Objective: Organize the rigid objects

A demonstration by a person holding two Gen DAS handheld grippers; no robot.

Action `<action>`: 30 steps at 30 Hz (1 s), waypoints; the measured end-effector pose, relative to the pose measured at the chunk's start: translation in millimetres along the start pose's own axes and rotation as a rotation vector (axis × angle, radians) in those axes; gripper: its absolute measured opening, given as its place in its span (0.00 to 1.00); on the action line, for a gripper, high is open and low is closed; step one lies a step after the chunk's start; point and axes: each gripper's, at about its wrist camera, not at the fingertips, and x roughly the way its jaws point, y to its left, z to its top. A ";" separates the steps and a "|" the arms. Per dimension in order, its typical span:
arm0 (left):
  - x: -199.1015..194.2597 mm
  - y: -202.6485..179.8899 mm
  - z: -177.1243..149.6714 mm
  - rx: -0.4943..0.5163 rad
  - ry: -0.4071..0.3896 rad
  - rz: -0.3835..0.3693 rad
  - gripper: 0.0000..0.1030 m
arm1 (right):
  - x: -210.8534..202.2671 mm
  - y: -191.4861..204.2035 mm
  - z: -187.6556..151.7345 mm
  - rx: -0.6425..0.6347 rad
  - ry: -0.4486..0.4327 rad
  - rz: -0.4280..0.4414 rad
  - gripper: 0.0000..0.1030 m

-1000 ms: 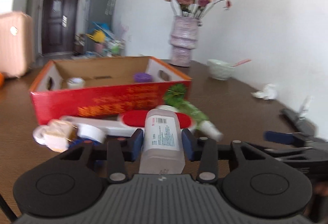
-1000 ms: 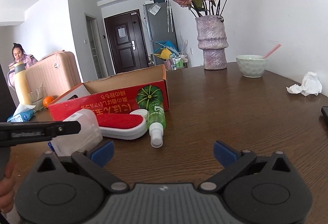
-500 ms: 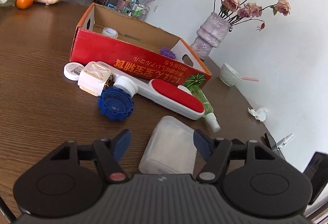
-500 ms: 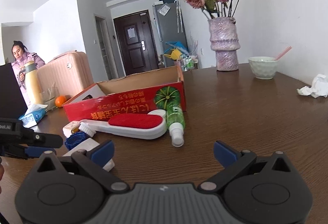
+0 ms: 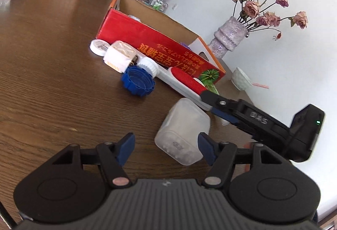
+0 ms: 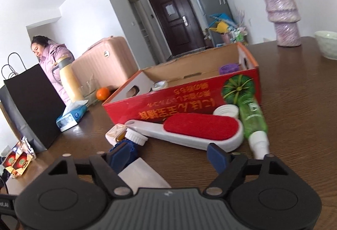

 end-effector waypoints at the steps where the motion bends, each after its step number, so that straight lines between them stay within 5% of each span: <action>1: 1.2 -0.6 -0.1 -0.002 0.005 -0.009 0.58 | 4.1 0.7 -0.8 0.012 0.013 -0.009 0.63; 4: 5.6 -1.7 0.2 -0.002 0.008 -0.030 0.44 | 1.1 3.7 -9.4 0.048 0.040 0.006 0.40; 6: 8.8 0.5 2.0 0.001 0.005 -0.034 0.43 | -11.5 5.2 -17.4 0.091 0.061 0.054 0.32; 15: 2.8 2.9 8.9 0.016 -0.013 -0.026 0.47 | -48.2 30.2 -45.4 0.107 0.076 0.110 0.38; 22: -29.7 2.4 -4.8 0.103 -0.006 -0.020 0.75 | -45.9 38.2 -48.3 0.054 0.092 0.116 0.52; 24: -35.2 3.3 -11.1 0.120 0.020 -0.024 0.71 | -42.1 38.3 -53.1 0.056 0.099 0.075 0.53; 25: -37.6 4.2 -14.0 0.119 0.027 -0.022 0.62 | -42.3 35.9 -54.7 0.071 0.090 0.080 0.52; 26: -40.2 5.6 -17.3 0.109 0.029 -0.017 0.42 | -42.6 33.3 -55.7 0.088 0.091 0.083 0.52; 28: -41.3 7.5 -22.6 0.086 0.047 -0.031 0.23 | -44.4 30.0 -56.6 0.099 0.082 0.073 0.51; 30: -37.4 10.9 -25.7 0.032 0.065 -0.080 0.23 | -46.6 28.0 -57.6 0.100 0.078 0.065 0.51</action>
